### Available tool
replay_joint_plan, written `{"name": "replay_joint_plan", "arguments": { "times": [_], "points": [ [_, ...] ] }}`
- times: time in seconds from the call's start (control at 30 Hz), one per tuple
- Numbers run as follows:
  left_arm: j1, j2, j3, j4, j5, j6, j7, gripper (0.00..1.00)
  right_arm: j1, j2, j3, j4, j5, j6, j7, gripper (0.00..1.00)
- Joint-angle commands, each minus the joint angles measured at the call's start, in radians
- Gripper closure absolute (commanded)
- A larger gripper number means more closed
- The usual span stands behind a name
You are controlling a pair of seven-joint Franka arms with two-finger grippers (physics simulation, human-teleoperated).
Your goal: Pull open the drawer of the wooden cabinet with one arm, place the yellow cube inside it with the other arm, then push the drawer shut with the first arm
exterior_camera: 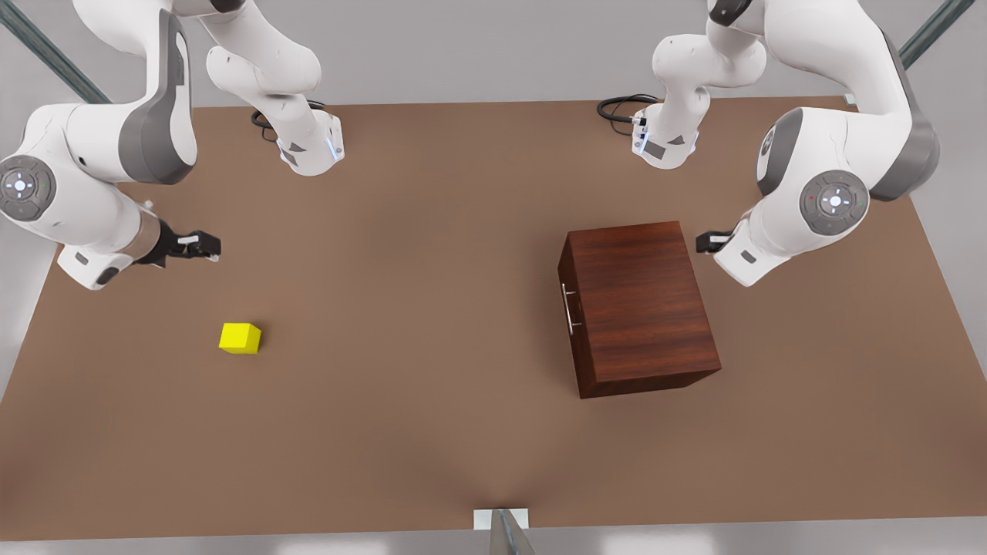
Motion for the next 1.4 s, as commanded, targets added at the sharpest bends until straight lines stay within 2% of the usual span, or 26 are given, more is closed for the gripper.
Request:
{"name": "replay_joint_plan", "arguments": {
  "times": [0.0,0.07,0.13,0.27,0.33,0.43,0.8,1.37],
  "points": [
    [0.0,-0.001,0.0,0.0,0.002,0.034,-0.141,0.0,-0.001,0.0,0.0,-0.003,0.001,0.059,-0.053,0.0],
    [-0.05,0.025,0.0,-0.005,0.002,0.047,-0.147,0.0,0.001,0.015,0.0,0.009,-0.009,0.059,-0.053,0.0],
    [-0.227,0.134,-0.009,0.015,0.057,0.059,-0.18,0.0,0.001,0.093,0.0,0.023,-0.017,0.143,-0.055,0.0],
    [-0.403,0.281,-0.013,0.018,0.068,0.393,-0.547,0.0,-0.001,0.288,-0.018,0.059,-0.015,0.289,-0.038,0.0],
    [-0.408,0.341,-0.013,0.031,0.077,0.444,-0.598,0.0,-0.002,0.325,-0.021,0.044,-0.015,0.343,-0.038,0.0],
    [-0.445,0.431,-0.009,0.143,0.078,0.435,-0.739,0.0,-0.031,0.343,-0.023,-0.01,-0.012,0.429,-0.036,0.0],
    [-0.472,0.476,-0.008,0.118,0.166,0.406,-0.877,0.0,-0.125,0.363,-0.021,-0.269,0.001,0.699,-0.036,0.0],
    [-0.474,0.529,0.006,0.12,0.164,0.403,-0.888,0.0,-0.165,0.47,-0.021,-0.281,0.001,0.714,-0.038,0.0]
  ]
}}
